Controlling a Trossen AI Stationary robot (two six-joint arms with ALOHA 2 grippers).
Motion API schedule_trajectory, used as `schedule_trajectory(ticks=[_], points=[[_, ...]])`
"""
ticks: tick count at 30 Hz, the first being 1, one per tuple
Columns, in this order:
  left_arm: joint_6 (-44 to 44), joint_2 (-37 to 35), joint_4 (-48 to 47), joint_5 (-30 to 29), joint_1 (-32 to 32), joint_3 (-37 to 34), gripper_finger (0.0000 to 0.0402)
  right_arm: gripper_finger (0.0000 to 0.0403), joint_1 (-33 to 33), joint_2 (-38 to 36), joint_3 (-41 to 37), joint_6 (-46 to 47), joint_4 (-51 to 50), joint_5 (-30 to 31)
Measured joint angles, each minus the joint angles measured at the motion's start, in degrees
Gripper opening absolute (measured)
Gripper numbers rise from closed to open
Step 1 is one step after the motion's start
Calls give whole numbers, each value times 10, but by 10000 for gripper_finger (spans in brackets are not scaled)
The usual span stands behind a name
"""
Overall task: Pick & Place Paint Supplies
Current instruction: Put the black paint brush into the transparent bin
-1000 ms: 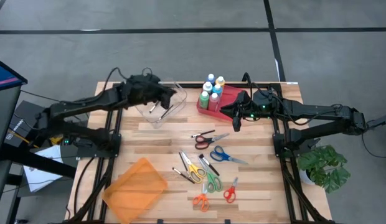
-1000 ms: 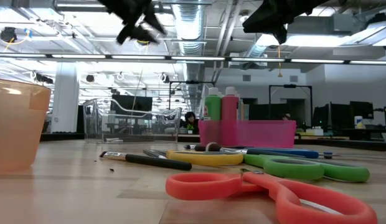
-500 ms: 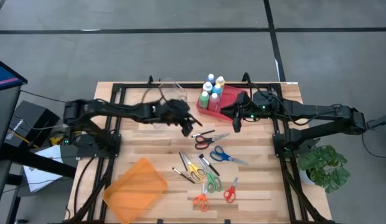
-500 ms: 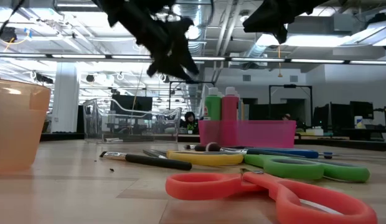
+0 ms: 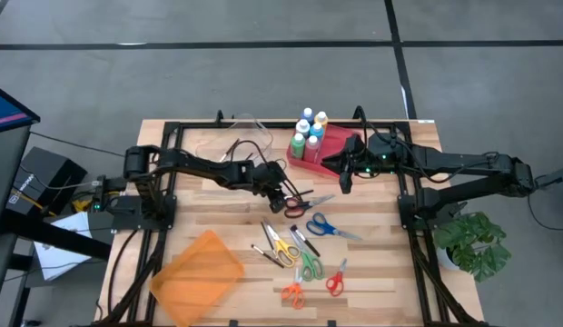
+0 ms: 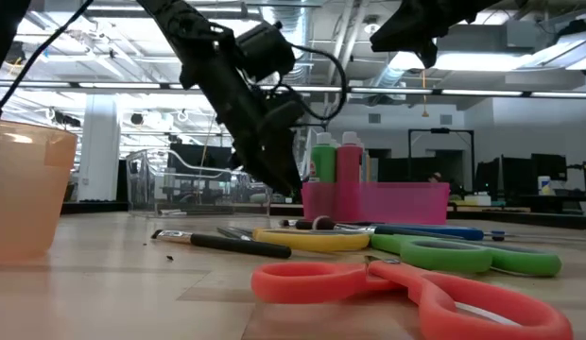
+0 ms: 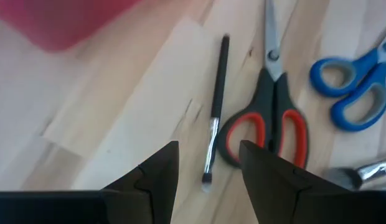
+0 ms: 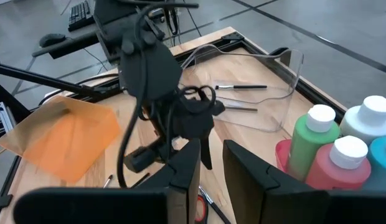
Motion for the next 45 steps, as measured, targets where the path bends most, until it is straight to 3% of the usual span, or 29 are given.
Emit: schedule_trajectory(ticks=[28,32,41,45], points=[[9,67,6,-43,-12,2,162,68,0,0,0,0,-10,0],[9,67,-1,-44,-12,2,133,68,0,0,0,0,-10,0],[9,67,-8,-47,-18,2,13,68,0,0,0,0,-11,0],[9,64,-9,-37,-17,1,6,68,0,0,0,0,-11,0]])
